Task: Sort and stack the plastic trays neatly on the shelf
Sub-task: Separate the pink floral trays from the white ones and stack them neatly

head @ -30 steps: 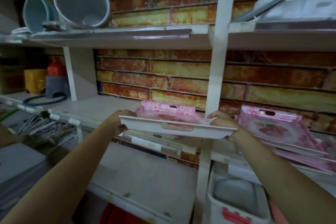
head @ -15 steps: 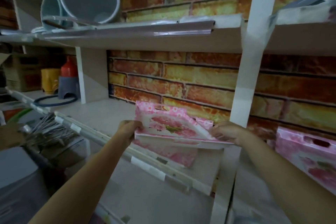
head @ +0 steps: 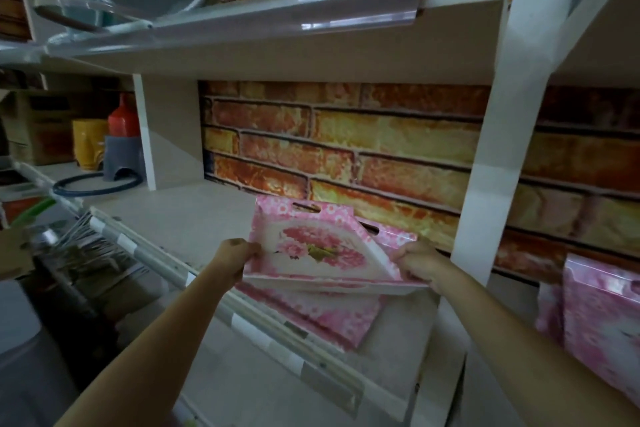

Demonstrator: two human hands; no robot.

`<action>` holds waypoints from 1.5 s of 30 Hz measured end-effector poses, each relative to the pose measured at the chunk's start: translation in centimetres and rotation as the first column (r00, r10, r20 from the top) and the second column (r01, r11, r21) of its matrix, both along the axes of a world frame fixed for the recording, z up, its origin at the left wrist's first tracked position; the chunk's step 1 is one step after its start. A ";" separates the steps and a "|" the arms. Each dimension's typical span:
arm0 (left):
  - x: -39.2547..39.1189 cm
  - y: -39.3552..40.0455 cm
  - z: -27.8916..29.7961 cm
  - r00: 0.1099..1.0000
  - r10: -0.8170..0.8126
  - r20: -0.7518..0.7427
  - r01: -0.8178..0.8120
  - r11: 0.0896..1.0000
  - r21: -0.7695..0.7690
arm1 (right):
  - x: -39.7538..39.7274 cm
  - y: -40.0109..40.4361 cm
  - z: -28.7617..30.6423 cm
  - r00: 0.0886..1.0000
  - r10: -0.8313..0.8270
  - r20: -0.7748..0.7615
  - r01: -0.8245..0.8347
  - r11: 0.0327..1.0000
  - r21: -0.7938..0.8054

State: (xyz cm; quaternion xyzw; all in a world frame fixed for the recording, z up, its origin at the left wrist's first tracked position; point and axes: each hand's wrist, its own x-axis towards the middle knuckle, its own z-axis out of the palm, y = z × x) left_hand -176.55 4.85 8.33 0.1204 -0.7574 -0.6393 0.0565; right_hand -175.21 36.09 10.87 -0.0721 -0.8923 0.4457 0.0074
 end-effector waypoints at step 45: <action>4.2 6.7 3.3 0.845 -0.530 0.073 0.425 0.582 -0.694 | 13.1 -3.9 0.9 0.950 -0.289 -0.117 0.311 0.913 0.265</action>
